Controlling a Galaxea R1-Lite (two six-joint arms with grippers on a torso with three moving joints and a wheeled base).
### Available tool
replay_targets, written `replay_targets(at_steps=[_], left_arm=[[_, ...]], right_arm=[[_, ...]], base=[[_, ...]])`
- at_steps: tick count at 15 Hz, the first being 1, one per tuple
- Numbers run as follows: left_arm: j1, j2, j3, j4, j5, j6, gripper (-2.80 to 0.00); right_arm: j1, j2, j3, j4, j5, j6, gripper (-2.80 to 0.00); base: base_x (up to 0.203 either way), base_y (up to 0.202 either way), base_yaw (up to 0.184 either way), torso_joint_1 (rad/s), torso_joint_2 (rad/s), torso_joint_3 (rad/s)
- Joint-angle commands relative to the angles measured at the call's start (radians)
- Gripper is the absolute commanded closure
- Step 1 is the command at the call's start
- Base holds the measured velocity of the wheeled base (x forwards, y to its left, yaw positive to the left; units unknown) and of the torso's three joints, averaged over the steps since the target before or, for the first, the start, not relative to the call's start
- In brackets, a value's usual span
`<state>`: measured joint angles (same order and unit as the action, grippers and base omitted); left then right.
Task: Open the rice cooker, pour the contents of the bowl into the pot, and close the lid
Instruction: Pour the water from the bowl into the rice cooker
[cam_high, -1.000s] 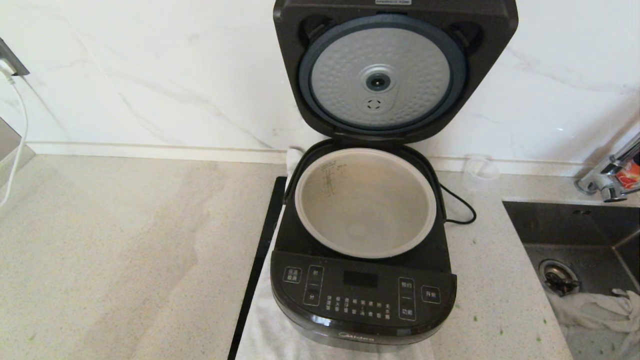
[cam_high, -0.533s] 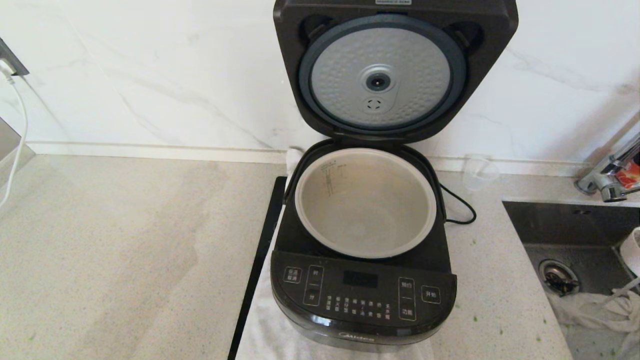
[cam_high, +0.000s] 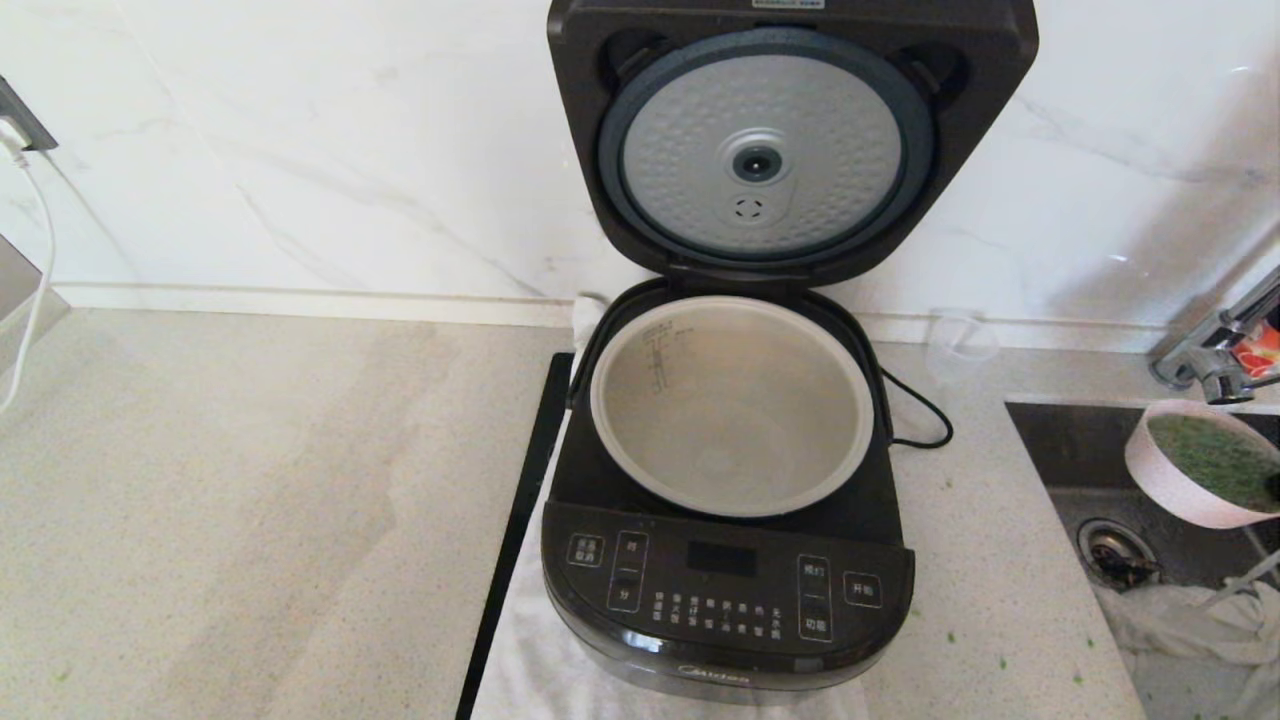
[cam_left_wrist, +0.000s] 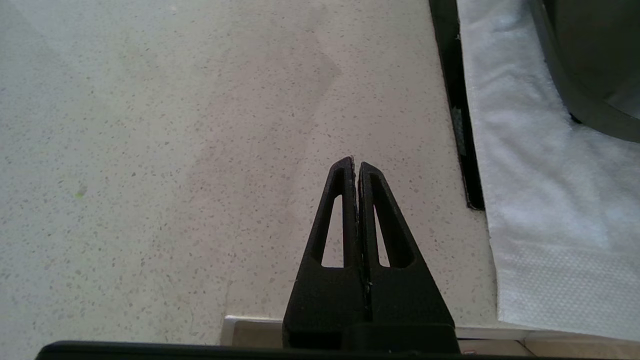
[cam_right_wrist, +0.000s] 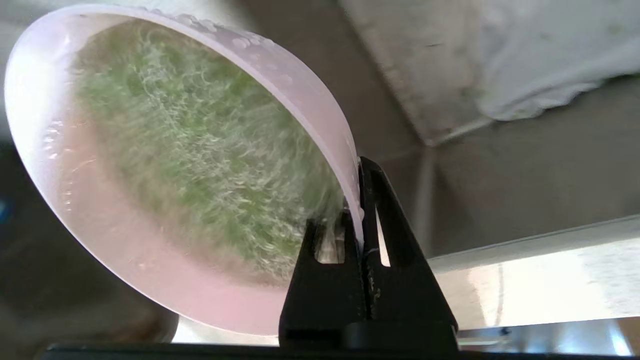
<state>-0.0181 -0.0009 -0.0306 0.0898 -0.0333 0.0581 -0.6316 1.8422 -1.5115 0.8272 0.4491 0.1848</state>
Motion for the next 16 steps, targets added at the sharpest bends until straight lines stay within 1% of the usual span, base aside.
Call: replay_targets(at_steps=[1,4,6,8,10,14,16], left_arm=[[0.0,-0.001,0.0,0.001,0.0,0.0,0.0],[0.0,-0.002,0.0,0.001,0.0,0.0,0.0],[0.0,-0.001,0.0,0.001,0.0,0.0,0.0],[0.001,-0.001,0.0,0.001,0.0,0.0,0.0],[0.0,-0.001,0.0,0.001,0.0,0.0,0.0],[0.0,-0.001,0.0,0.001,0.0,0.0,0.0],[0.001,-0.001,0.0,0.001,0.0,0.0,0.0]], right_arm=[[0.1,-0.1,-0.005,0.028,-0.002,0.031,0.0],[0.228,-0.17,-0.006,0.046,-0.055,0.061,0.0],[0.312,-0.212,-0.017,0.048,-0.078,0.106,0.0],[0.382,-0.24,-0.045,0.077,-0.107,0.119,0.0],[0.445,-0.248,-0.092,0.115,-0.117,0.156,0.0],[0.571,-0.246,-0.145,0.132,-0.163,0.208,0.0],[0.63,-0.237,-0.172,0.14,-0.189,0.221,0.0]], base=[[0.0,0.0,0.0,0.0,0.0,0.0],[0.0,0.0,0.0,0.0,0.0,0.0],[0.0,0.0,0.0,0.0,0.0,0.0],[0.0,0.0,0.0,0.0,0.0,0.0],[0.0,0.0,0.0,0.0,0.0,0.0],[0.0,0.0,0.0,0.0,0.0,0.0],[0.0,0.0,0.0,0.0,0.0,0.0]])
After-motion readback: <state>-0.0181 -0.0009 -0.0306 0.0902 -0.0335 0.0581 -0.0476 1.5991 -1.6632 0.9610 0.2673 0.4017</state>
